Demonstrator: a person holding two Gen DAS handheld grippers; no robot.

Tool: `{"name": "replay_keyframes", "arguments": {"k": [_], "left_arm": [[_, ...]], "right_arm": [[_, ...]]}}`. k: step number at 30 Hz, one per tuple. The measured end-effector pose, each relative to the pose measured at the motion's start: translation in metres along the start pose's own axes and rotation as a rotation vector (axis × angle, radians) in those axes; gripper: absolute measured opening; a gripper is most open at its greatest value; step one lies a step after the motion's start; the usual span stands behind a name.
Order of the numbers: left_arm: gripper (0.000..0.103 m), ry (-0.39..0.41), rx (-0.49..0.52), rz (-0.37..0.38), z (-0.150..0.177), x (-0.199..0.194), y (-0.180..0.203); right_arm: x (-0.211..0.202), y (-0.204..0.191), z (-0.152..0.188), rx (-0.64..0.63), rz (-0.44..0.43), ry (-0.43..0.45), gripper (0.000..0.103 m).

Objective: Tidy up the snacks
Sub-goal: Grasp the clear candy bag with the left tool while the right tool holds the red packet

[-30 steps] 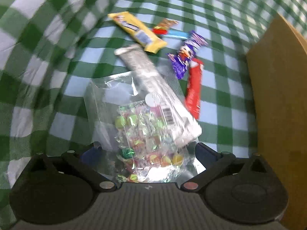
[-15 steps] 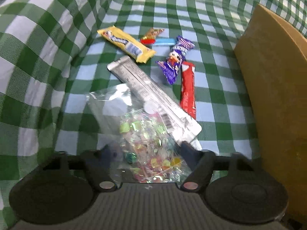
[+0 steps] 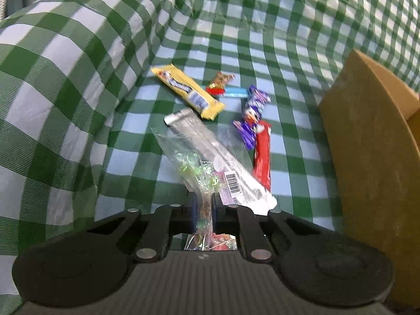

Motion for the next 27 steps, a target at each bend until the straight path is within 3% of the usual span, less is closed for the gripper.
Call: {"name": "replay_keyframes", "arguments": {"k": [5,14,27], "left_arm": [[0.011,0.069,-0.031,-0.003,-0.007,-0.013,-0.006],[0.011,0.200,-0.146,0.075,-0.016,-0.041,-0.029],[0.011,0.216,-0.134,0.069,-0.012,-0.048,-0.030]], "right_arm": [[-0.008,0.001,-0.004,0.017,-0.013,0.041,0.048],[-0.026,0.006,-0.016,0.046,-0.042,0.146,0.047],[-0.042,0.006,-0.020,0.037,-0.049,0.255,0.047]]}}
Point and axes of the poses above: each gripper's, at about its wrist camera, not at the fingertips, and x roughly the way its jaws point, y to its right, z to its underside, the point moved 7 cm from there along x, roughly the way its jaws point, and after that the axes turned 15 degrees about -y, right-handed, at the moved point
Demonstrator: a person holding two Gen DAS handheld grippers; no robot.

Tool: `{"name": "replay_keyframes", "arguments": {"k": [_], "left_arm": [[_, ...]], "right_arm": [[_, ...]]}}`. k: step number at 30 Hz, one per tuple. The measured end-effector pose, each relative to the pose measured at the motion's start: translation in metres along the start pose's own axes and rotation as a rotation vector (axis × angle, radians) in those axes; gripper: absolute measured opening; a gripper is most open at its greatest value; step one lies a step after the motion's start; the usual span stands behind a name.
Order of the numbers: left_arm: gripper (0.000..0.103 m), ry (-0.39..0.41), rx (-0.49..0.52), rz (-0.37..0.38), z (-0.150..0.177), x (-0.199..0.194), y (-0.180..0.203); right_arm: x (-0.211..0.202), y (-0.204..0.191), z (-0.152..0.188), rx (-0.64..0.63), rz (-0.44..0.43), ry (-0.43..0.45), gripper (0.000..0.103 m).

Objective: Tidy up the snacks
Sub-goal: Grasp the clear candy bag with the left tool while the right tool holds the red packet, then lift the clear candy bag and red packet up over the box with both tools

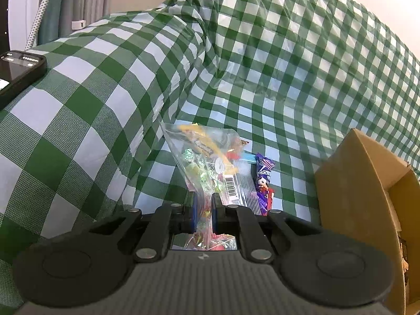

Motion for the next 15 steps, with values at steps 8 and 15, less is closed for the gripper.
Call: {"name": "replay_keyframes", "arguments": {"k": [8,15], "left_arm": [[0.011,0.011,0.011,-0.004,0.000,-0.004,-0.001],[0.011,0.019,0.017,-0.010,0.001,-0.007,-0.001]], "right_arm": [[-0.008,-0.002,-0.003,-0.013,0.008,0.050,0.047],[-0.015,-0.003,-0.006,-0.021,0.011,0.095,0.047]]}}
Point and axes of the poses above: each gripper's, at about its wrist camera, not at the fingertips, and x roughly the way its jaws point, y to its right, z to its underside, the point moved 7 cm from there along x, roughly the way its jaws point, and after that the axes turned 15 degrees about -y, right-handed, at the moved point
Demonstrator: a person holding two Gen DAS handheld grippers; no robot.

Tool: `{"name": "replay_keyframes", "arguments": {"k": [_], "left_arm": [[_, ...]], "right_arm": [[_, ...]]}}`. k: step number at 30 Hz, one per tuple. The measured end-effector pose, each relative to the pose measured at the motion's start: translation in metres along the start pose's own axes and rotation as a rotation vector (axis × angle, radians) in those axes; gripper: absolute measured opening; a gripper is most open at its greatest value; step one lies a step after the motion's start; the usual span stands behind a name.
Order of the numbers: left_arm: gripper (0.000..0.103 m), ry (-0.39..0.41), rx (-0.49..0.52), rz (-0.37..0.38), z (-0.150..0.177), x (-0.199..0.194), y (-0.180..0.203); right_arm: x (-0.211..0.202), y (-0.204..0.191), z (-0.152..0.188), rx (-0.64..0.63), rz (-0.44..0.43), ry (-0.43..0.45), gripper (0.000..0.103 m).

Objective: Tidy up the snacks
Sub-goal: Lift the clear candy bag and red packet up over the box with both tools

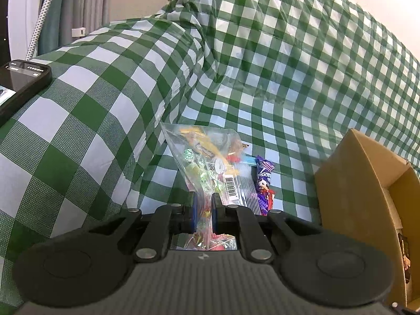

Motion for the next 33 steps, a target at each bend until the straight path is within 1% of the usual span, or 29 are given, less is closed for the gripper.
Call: {"name": "replay_keyframes", "arguments": {"k": [8,12,16,18,20,23,24,25,27,28,29,30,33], "left_arm": [[0.011,0.010,0.002,-0.001,0.000,-0.004,0.000],[0.011,0.014,0.010,-0.001,0.000,-0.005,0.001],[0.011,0.023,0.021,0.002,-0.001,-0.007,0.003],[0.011,0.034,0.028,0.007,-0.002,-0.010,0.006],[0.011,0.045,0.038,0.013,-0.002,-0.012,0.011],[0.011,0.075,0.058,0.029,-0.004,-0.017,0.022],[0.011,0.088,0.066,0.036,-0.005,-0.020,0.028],[0.011,0.104,0.075,0.042,-0.006,-0.022,0.032],[0.011,0.145,0.101,0.054,-0.007,-0.029,0.044],[0.011,0.162,0.111,0.061,-0.008,-0.032,0.050],[0.011,0.180,0.119,0.075,-0.008,-0.035,0.056],[0.011,0.200,0.128,0.092,-0.009,-0.039,0.063],[0.011,0.260,0.160,0.134,-0.009,-0.051,0.082]], "right_arm": [[-0.018,0.000,-0.009,-0.007,-0.005,0.074,0.047],[-0.048,0.009,-0.029,0.008,-0.027,0.147,0.047],[-0.098,0.040,-0.064,0.032,-0.022,0.276,0.047],[-0.118,0.065,-0.080,0.041,0.014,0.333,0.047],[-0.126,0.092,-0.088,0.049,0.059,0.353,0.047],[-0.118,0.136,-0.083,0.085,0.153,0.347,0.047],[-0.116,0.149,-0.072,0.111,0.183,0.339,0.047],[-0.113,0.160,-0.059,0.141,0.205,0.324,0.047],[-0.108,0.177,-0.041,0.227,0.225,0.253,0.047],[-0.111,0.183,-0.037,0.263,0.220,0.249,0.047],[-0.116,0.188,-0.033,0.288,0.209,0.264,0.047],[-0.121,0.191,-0.032,0.290,0.215,0.279,0.047],[-0.124,0.193,-0.025,0.260,0.286,0.271,0.047]]}}
Point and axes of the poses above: each gripper's, at about its wrist camera, not at the fingertips, and x roughly the way its jaws point, y to its right, z to its underside, the point moved 7 cm from there along x, roughly the way its jaws point, and after that the axes turned 15 degrees about -y, right-handed, at the moved point
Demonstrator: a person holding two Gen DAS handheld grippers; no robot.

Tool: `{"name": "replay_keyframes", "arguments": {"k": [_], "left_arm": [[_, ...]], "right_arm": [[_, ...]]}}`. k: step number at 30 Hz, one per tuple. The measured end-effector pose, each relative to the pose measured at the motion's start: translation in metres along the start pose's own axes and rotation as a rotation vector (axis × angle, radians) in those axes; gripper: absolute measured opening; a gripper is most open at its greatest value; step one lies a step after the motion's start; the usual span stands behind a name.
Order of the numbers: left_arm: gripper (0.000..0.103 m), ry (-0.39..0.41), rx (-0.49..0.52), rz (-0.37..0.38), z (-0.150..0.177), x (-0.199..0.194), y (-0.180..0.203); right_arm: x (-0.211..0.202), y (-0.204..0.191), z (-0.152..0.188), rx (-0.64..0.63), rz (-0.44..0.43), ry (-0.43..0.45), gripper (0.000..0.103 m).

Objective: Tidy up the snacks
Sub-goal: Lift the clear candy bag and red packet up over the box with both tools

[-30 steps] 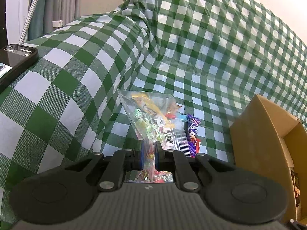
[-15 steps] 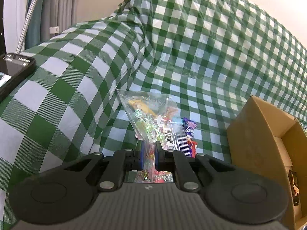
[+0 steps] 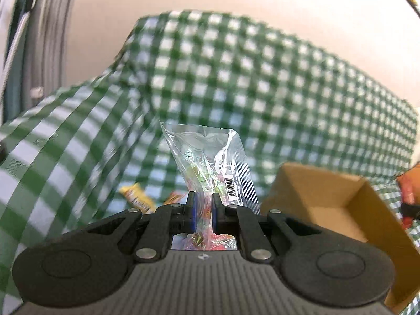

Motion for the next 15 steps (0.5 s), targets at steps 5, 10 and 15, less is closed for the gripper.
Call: {"name": "replay_keyframes", "arguments": {"k": [5,10,15], "left_arm": [[0.011,0.062,0.027,0.078,-0.005,-0.008,0.030],[0.011,0.108,0.061,0.149,-0.006,-0.014,0.059],[0.011,0.117,0.084,0.205,-0.004,-0.011,0.083]], "right_arm": [[-0.001,0.018,0.004,0.002,0.044,0.007,0.047],[-0.002,0.034,0.006,0.019,0.077,0.004,0.047],[-0.003,0.040,0.006,0.031,0.107,0.003,0.047]]}}
Point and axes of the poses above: each gripper's, at about its wrist camera, not at the fingertips, and x roughly the way its jaws point, y to its right, z to its underside, the point moved 7 cm from there along x, roughly the way its jaws point, and after that the axes turned 15 degrees about -y, right-handed, at the moved point
